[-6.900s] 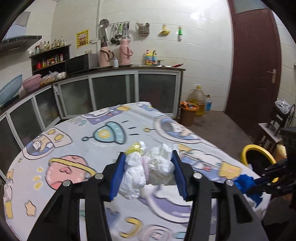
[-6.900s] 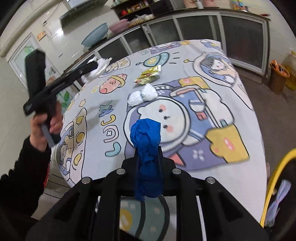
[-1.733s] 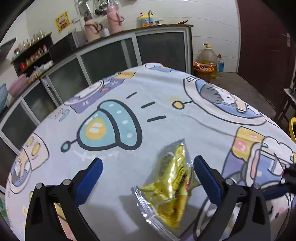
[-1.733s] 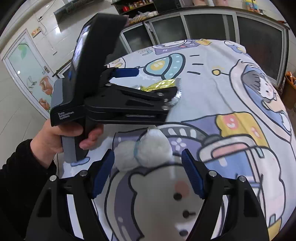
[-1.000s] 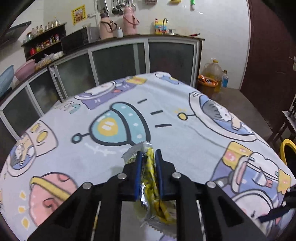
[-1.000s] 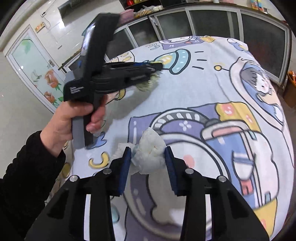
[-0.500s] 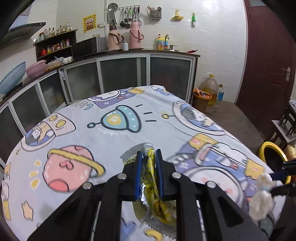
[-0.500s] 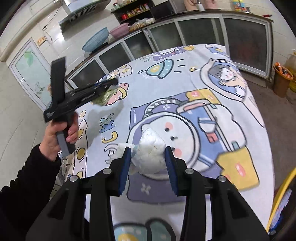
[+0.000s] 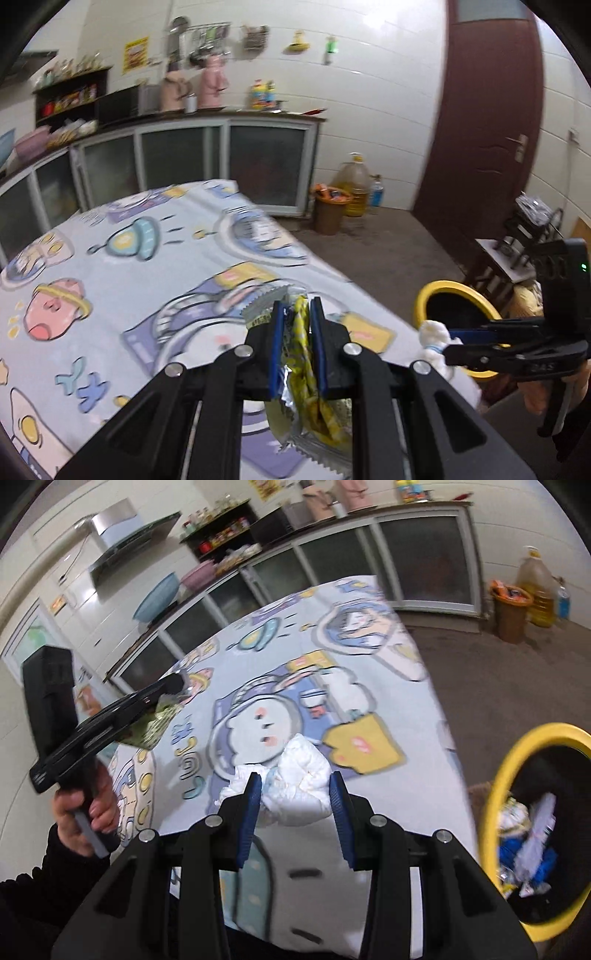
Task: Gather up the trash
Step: 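Carry the snack packet and white tissue over the yellow-rimmed bin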
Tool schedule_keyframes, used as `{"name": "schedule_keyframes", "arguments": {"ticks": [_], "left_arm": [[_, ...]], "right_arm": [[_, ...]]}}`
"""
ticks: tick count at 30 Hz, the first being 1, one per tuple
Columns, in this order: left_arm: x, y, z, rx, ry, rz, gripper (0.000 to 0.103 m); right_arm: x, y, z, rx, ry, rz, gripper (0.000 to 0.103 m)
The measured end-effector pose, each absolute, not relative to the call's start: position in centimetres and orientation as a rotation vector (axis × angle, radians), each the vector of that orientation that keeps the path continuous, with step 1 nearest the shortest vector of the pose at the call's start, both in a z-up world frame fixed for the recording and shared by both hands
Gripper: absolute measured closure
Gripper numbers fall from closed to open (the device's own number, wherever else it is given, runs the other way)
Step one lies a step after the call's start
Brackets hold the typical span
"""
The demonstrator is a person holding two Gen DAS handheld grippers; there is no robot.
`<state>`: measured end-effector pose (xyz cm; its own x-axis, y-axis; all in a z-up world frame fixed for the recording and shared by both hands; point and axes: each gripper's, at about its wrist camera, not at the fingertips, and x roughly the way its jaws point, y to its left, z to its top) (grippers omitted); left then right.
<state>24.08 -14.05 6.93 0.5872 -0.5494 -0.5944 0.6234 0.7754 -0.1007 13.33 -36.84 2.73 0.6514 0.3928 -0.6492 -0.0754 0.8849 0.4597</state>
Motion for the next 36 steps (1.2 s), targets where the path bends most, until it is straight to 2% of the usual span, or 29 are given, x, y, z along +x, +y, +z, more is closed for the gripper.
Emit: {"name": "schedule_keyframes", "arguments": {"ticks": [14,36], "left_arm": [[18.8,-25.1,7.3,0.168,0.654,-0.933,0.089],[13.8,-38.2,5.5,0.347,0.696,-1.145,0.089]], "right_arm": [[5.9,-48.0,2.5,0.501,0.735,-0.003,0.066],[-0.5,-57.0,-1.8,0.547,0.701,-0.313,0.066]]}}
